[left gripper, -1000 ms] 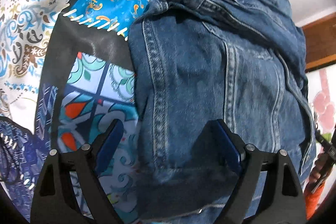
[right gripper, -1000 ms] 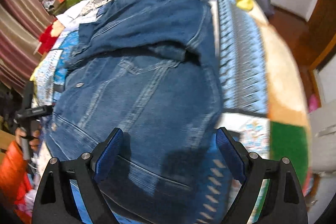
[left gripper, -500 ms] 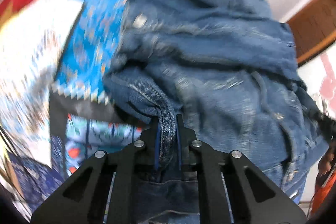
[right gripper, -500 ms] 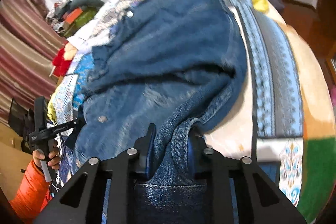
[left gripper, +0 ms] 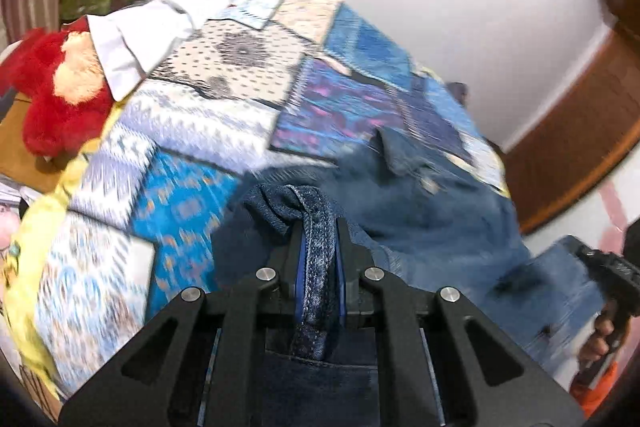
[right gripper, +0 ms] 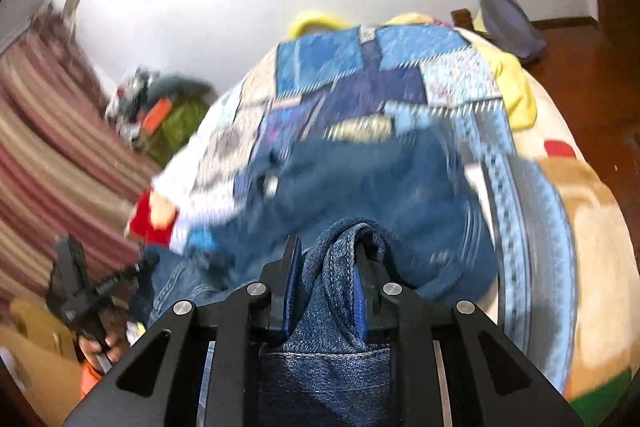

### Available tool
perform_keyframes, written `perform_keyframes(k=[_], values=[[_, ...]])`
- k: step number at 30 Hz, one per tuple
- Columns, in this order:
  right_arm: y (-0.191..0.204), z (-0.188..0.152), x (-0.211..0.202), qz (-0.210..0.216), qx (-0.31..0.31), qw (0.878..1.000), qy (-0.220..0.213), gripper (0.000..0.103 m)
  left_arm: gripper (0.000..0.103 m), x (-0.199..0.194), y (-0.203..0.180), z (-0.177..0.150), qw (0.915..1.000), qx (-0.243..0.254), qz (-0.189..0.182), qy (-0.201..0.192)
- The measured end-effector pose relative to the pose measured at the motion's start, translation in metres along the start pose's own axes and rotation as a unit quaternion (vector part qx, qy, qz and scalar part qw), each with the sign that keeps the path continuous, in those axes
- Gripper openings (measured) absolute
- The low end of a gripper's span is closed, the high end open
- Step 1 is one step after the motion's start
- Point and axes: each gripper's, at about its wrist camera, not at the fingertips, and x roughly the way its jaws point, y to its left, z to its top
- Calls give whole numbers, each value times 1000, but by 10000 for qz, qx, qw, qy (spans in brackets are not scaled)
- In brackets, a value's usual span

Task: Fold large clothes
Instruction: 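Grasp the jacket hem with both grippers and lift it toward the collar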

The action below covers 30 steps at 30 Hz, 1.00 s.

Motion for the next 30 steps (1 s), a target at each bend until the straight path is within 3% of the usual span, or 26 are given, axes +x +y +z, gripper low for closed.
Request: perform_keyframes(k=[2, 6, 9, 12, 14, 17, 19, 20, 22, 23, 27, 30], values=[[-17, 21, 25, -222, 163, 9996, 39, 20, 12, 36, 10, 11, 9992, -60, 377, 100], [-51, 34, 82, -583, 369, 9965, 480, 20, 15, 101, 27, 12, 9958, -89, 703, 572], [-77, 31, 96, -177, 545, 9961, 677, 20, 19, 135, 27, 0, 9915, 229, 1028, 768], [-91, 33, 85, 301, 538, 9945, 849, 20, 20, 138, 19, -5, 9888, 585, 1193, 680], [-95, 31, 73, 355, 456, 9935, 980, 20, 20, 140, 18, -5, 9875, 654, 1249, 704], [-100, 31, 40, -381, 222, 9971, 614, 21, 21, 144, 19, -2, 9856, 677, 1329, 798], [-109, 33, 12, -1598, 3, 9867, 294, 21, 21, 141, 19, -2, 9847, 692, 1353, 852], [-112, 32, 3, -1824, -84, 9828, 273, 21, 21, 139, 17, -3, 9843, 745, 1353, 859], [-121, 23, -12, -1742, -108, 9837, 442, 21, 23, 130, 12, -3, 9816, 968, 1414, 843], [-122, 17, -18, -1622, -89, 9854, 507, 21, 27, 120, 8, -3, 9795, 1097, 1474, 820], [-112, -20, -27, -1328, -289, 9881, 727, 21, 61, 69, 3, 0, 9758, 1357, 1653, 450], [-95, -47, -13, -1066, -387, 9885, 1002, 21, 77, 23, 9, -3, 9773, 1342, 1627, 187]])
